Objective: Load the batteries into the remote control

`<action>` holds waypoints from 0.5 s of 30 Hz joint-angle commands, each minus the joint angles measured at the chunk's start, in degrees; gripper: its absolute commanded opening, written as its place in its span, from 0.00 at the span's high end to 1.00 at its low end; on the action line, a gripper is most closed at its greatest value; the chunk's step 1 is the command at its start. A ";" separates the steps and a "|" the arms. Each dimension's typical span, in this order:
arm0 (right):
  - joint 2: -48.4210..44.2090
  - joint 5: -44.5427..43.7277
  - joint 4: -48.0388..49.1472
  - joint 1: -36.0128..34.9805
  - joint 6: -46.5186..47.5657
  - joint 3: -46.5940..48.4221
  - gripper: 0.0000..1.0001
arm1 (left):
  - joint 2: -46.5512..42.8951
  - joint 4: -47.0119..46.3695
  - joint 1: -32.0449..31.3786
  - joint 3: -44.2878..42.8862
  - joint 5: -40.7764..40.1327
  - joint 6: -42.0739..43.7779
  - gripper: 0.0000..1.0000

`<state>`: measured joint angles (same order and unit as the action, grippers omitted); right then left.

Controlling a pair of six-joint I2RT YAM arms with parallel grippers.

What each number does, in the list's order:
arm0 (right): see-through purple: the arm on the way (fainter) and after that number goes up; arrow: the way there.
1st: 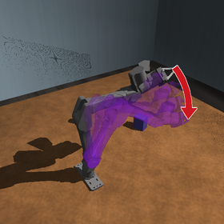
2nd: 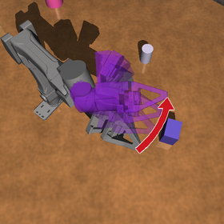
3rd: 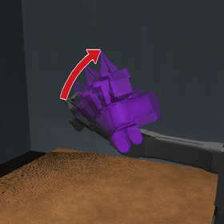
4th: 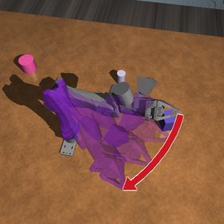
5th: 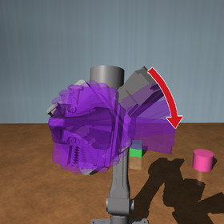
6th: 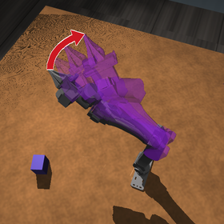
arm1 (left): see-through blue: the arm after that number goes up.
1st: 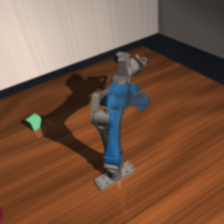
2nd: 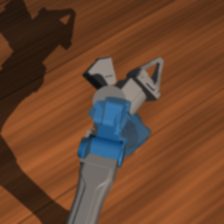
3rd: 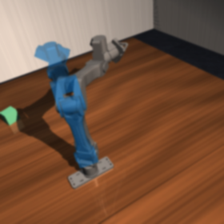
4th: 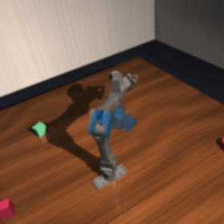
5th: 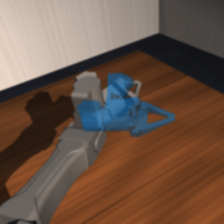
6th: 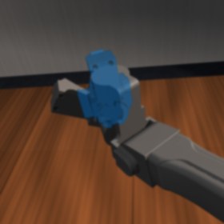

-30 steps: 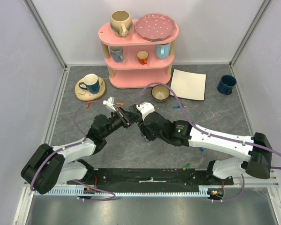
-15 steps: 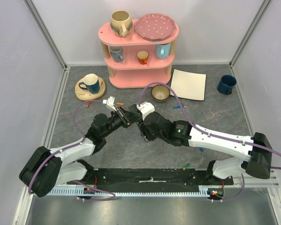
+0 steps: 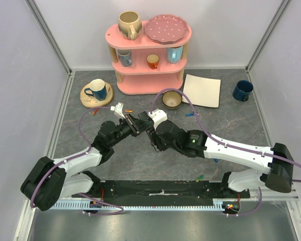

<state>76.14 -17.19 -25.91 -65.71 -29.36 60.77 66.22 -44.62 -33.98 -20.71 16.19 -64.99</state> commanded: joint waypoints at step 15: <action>-3.45 1.02 -0.63 -0.12 -0.61 -2.33 0.50 | 1.46 -2.48 2.07 -2.14 -0.63 1.89 0.98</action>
<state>74.76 -16.58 -23.73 -65.45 -30.04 58.72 67.05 -44.66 -33.63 -21.06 17.32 -65.04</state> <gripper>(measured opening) 0.499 0.233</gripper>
